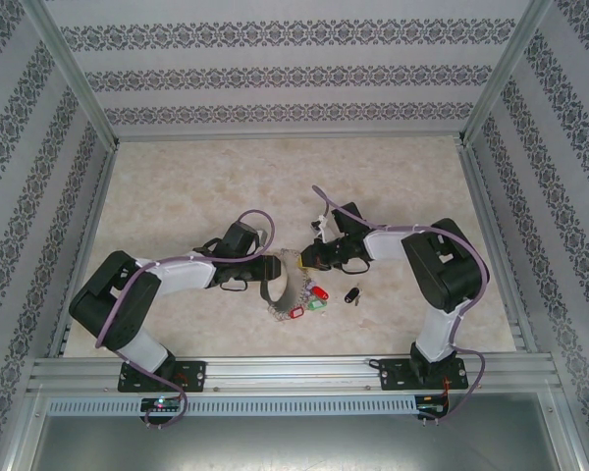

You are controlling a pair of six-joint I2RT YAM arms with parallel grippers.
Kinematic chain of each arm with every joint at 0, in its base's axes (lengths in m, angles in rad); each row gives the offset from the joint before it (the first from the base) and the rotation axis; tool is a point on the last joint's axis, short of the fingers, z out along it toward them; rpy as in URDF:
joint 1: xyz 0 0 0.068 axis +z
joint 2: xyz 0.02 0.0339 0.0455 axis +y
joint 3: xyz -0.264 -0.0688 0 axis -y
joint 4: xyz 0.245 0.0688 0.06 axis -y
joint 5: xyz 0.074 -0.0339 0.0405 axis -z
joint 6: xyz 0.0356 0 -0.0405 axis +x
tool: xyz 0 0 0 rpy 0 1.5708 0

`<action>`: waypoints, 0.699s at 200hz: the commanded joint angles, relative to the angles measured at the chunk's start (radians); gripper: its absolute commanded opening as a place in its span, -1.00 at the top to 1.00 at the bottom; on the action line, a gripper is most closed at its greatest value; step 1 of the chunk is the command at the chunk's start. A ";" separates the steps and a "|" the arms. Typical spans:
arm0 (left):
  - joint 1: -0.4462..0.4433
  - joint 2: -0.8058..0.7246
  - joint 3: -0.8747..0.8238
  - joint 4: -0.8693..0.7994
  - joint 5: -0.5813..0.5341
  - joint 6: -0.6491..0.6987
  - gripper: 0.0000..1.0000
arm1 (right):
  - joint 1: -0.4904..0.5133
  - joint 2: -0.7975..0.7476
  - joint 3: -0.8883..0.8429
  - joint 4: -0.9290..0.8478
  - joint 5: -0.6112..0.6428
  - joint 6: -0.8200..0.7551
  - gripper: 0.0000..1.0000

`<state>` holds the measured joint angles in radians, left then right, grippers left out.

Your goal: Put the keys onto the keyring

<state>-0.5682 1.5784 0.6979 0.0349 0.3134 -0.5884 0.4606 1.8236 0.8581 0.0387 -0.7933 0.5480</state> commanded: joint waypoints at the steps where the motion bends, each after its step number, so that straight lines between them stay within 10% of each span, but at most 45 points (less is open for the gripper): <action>1: 0.012 -0.109 -0.010 0.015 -0.032 -0.013 -0.19 | -0.009 -0.100 -0.022 0.061 -0.060 0.014 1.00; 59: 0.174 -0.403 0.035 -0.080 0.139 0.033 -0.49 | -0.078 -0.403 -0.059 0.155 -0.080 0.141 1.00; 100: 0.233 -0.411 0.150 -0.001 0.459 0.006 -0.49 | -0.088 -0.514 -0.046 0.211 -0.035 0.195 1.00; 140: 0.232 -0.399 0.187 0.042 0.540 -0.022 -0.39 | -0.092 -0.552 -0.044 0.276 -0.019 0.254 1.00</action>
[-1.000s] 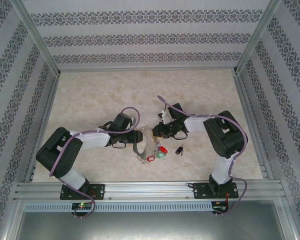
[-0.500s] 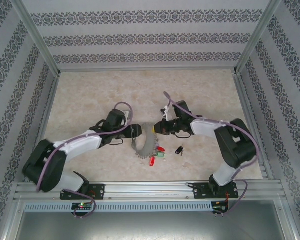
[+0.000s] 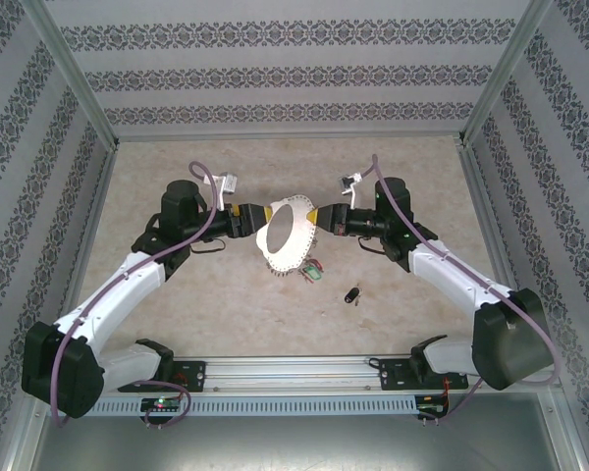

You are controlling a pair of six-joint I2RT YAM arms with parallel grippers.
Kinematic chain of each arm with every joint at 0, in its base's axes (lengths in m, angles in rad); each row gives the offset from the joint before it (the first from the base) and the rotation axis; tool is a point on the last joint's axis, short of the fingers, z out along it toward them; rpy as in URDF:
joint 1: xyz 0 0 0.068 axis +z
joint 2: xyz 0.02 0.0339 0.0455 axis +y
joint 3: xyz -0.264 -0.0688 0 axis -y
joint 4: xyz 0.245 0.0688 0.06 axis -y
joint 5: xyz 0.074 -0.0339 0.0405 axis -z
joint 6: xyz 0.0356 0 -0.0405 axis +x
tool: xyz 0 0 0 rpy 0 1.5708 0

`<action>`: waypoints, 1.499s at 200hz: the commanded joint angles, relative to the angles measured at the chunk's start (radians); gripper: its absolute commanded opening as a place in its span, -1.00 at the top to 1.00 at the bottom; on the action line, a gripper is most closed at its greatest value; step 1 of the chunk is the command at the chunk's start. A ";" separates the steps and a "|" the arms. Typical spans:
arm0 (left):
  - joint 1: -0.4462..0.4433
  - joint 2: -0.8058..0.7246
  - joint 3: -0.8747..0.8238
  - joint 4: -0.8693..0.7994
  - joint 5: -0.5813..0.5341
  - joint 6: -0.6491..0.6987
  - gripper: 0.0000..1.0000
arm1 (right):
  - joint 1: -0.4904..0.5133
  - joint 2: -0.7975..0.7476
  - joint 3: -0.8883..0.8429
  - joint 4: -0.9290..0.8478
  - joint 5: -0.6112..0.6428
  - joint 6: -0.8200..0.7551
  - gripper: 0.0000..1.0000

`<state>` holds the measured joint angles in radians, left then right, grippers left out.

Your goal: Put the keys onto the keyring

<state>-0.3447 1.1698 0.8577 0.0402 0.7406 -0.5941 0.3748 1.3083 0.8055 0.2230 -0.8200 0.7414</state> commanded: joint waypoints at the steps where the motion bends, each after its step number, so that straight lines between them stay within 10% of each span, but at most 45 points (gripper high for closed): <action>1: 0.010 0.011 0.028 0.036 0.115 -0.016 -0.38 | -0.006 -0.037 0.009 0.092 0.009 0.062 1.00; 82: 0.009 0.046 0.033 0.031 0.101 -0.026 -0.24 | -0.007 -0.073 -0.022 0.139 0.048 0.103 1.00; 123: 0.010 0.042 0.032 0.103 0.140 -0.045 0.65 | -0.005 -0.066 -0.043 0.174 0.071 0.118 1.00; 158: 0.009 0.035 0.060 0.108 0.165 -0.010 1.00 | -0.005 -0.073 -0.046 0.182 0.067 0.109 1.00; 247: 0.010 0.005 0.154 -0.009 0.231 0.186 1.00 | -0.002 -0.124 -0.057 0.172 0.053 0.061 0.76; 300: 0.009 0.011 0.421 -0.587 0.142 0.577 1.00 | -0.054 -0.202 -0.071 0.050 0.149 -0.066 0.24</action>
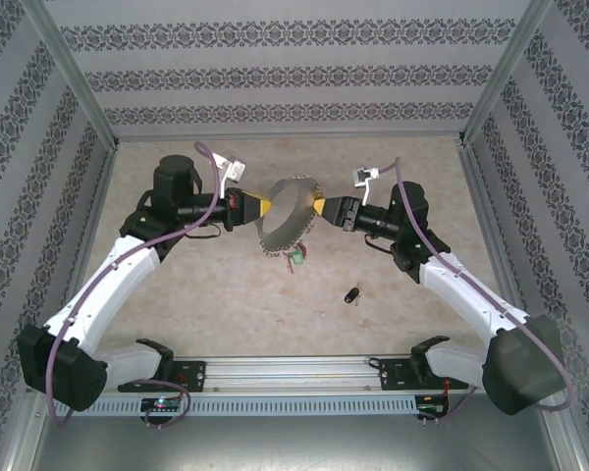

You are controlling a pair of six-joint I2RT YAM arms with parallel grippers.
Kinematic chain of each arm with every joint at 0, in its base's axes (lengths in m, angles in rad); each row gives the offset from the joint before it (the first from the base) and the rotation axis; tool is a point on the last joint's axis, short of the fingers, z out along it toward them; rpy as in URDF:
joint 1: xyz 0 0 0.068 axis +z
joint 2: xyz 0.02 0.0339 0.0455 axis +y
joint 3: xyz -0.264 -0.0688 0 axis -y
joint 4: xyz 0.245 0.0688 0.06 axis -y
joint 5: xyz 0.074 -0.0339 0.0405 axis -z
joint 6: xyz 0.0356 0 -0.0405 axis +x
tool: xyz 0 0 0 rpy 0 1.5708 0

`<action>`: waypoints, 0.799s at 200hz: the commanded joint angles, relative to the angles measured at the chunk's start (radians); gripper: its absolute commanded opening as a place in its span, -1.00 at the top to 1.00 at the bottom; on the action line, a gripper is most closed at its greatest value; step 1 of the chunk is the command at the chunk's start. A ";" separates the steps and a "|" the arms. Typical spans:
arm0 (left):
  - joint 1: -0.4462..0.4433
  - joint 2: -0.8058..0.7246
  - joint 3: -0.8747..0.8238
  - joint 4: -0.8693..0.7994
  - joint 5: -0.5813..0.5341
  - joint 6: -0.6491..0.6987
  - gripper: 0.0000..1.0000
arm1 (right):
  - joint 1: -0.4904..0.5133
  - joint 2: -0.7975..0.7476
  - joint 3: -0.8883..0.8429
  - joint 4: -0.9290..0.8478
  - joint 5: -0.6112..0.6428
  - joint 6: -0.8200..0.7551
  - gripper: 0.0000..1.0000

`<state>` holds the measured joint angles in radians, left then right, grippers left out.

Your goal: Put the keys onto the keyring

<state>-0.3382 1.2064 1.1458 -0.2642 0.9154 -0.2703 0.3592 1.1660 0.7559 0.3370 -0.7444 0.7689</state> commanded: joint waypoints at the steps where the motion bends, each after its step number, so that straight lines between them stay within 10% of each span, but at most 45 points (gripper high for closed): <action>1: 0.002 -0.026 0.137 -0.292 -0.036 0.257 1.00 | -0.042 -0.063 -0.023 -0.068 0.077 -0.096 0.23; 28: -0.015 -0.017 0.275 -0.554 -0.174 0.475 1.00 | -0.086 -0.152 -0.071 -0.096 0.205 -0.158 -0.07; 59: -0.088 0.127 0.505 -0.854 -0.462 0.558 1.00 | -0.091 -0.247 -0.151 -0.044 0.275 -0.266 0.13; 107: -0.148 0.011 0.441 -0.593 -0.320 0.642 1.00 | -0.001 -0.339 -0.184 -0.044 0.127 -0.628 0.48; 160: -0.169 0.058 0.554 -0.693 -0.300 0.709 1.00 | 0.320 -0.401 -0.240 -0.011 0.373 -1.051 0.79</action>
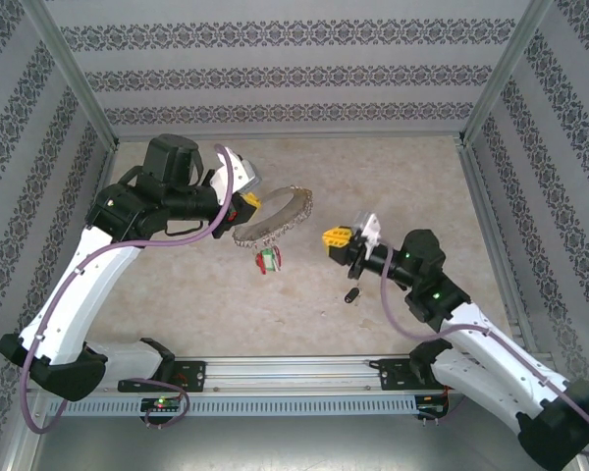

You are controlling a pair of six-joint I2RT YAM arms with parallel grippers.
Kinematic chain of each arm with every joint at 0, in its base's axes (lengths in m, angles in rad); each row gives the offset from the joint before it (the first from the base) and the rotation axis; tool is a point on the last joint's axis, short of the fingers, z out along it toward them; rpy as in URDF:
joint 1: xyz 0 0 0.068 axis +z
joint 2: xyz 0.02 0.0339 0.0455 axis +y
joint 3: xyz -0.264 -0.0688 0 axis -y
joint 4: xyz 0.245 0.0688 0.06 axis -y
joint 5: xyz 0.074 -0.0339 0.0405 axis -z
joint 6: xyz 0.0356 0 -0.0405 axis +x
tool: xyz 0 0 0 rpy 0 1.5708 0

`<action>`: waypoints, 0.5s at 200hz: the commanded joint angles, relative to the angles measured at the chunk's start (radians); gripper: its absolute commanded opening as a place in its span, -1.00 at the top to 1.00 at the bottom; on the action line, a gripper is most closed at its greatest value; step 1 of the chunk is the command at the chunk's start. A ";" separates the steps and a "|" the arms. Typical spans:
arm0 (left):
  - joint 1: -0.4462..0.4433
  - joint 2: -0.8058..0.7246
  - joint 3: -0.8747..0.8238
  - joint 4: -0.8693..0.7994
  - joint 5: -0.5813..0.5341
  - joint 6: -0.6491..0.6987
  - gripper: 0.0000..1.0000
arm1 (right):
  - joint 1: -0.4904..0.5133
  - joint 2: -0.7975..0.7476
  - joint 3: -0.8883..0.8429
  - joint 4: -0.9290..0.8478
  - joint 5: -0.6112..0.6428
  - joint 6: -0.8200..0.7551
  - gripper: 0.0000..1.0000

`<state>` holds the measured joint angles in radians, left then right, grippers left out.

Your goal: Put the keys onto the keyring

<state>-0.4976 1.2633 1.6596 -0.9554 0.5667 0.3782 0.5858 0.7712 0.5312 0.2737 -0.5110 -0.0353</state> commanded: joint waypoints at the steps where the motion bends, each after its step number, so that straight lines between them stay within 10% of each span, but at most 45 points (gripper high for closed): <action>1: -0.009 0.002 0.040 0.000 0.050 0.061 1.00 | 0.100 -0.005 -0.016 0.055 0.146 -0.251 0.79; 100: -0.012 -0.063 -0.033 0.086 0.062 0.029 1.00 | 0.312 0.199 0.027 0.217 0.357 -0.431 0.88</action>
<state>-0.4984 1.2404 1.6371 -0.9504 0.5987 0.4011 0.8818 0.9531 0.5282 0.3958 -0.1959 -0.4271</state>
